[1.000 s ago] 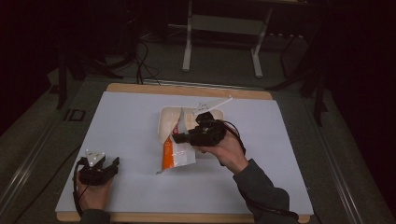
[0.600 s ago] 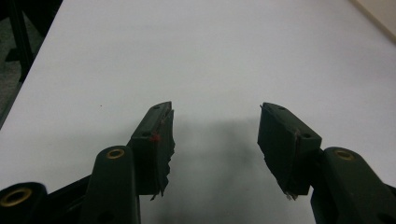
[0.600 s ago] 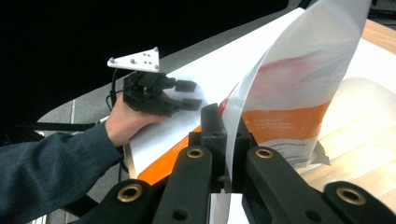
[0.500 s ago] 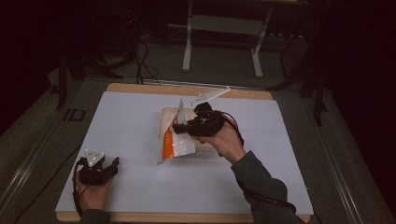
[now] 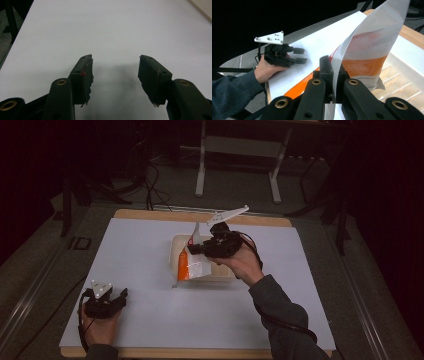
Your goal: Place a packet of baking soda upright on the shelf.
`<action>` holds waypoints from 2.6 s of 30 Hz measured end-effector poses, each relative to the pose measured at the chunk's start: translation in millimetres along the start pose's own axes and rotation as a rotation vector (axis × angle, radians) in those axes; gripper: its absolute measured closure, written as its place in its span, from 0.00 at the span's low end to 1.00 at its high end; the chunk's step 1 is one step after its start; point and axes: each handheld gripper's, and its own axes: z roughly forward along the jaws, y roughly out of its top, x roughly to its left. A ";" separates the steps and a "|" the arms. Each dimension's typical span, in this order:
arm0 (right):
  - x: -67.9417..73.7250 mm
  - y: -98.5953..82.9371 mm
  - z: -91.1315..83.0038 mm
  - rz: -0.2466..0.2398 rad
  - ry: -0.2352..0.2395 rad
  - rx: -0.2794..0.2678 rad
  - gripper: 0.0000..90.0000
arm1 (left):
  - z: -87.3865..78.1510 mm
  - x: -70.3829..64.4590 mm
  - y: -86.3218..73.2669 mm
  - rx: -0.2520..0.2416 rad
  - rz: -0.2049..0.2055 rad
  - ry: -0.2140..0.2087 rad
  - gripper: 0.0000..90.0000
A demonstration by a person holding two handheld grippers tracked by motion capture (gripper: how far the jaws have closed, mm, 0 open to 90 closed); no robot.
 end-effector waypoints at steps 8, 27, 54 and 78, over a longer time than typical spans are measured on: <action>-6.1 9.7 -3.8 -0.010 -0.026 -0.007 1.00 | -0.3 0.1 -0.1 -0.003 -0.004 0.003 0.50; -20.3 21.8 5.2 -0.034 -0.071 0.005 1.00 | 0.0 0.5 -0.1 -0.001 -0.006 0.003 0.50; -31.3 36.9 22.7 -0.035 -0.104 -0.004 1.00 | 0.0 0.9 -0.1 -0.001 -0.005 -0.001 0.50; -20.1 38.3 52.6 -0.137 -0.166 0.073 1.00 | -0.4 1.2 -0.2 -0.004 -0.011 -0.003 0.50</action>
